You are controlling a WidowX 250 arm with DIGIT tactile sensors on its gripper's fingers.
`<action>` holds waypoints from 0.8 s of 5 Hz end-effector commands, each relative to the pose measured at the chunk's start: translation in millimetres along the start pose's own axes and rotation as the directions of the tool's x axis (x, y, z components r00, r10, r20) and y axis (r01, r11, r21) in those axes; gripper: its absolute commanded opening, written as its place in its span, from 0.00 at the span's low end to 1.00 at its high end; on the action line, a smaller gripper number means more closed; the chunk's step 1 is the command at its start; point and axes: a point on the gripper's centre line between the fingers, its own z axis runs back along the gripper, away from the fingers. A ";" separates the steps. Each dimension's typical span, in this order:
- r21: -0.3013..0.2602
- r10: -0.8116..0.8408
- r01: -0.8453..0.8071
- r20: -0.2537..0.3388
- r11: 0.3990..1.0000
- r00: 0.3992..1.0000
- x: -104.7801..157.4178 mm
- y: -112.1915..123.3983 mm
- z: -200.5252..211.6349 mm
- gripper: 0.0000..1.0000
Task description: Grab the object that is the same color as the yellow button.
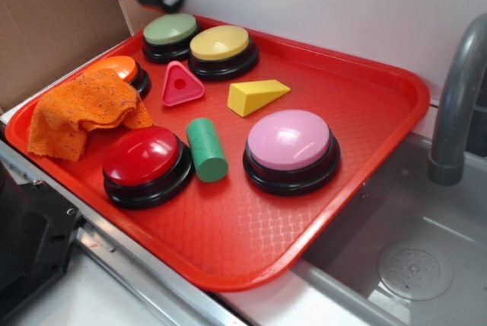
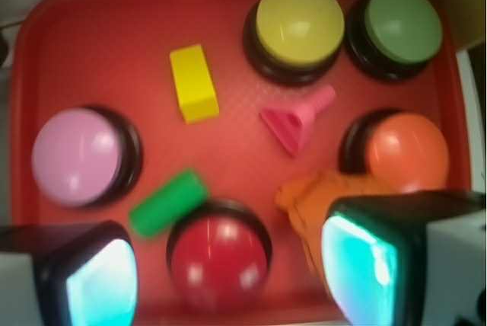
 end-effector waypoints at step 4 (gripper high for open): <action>0.004 -0.098 0.099 -0.063 0.995 0.993 50.1 -29.4 -104.7 1.00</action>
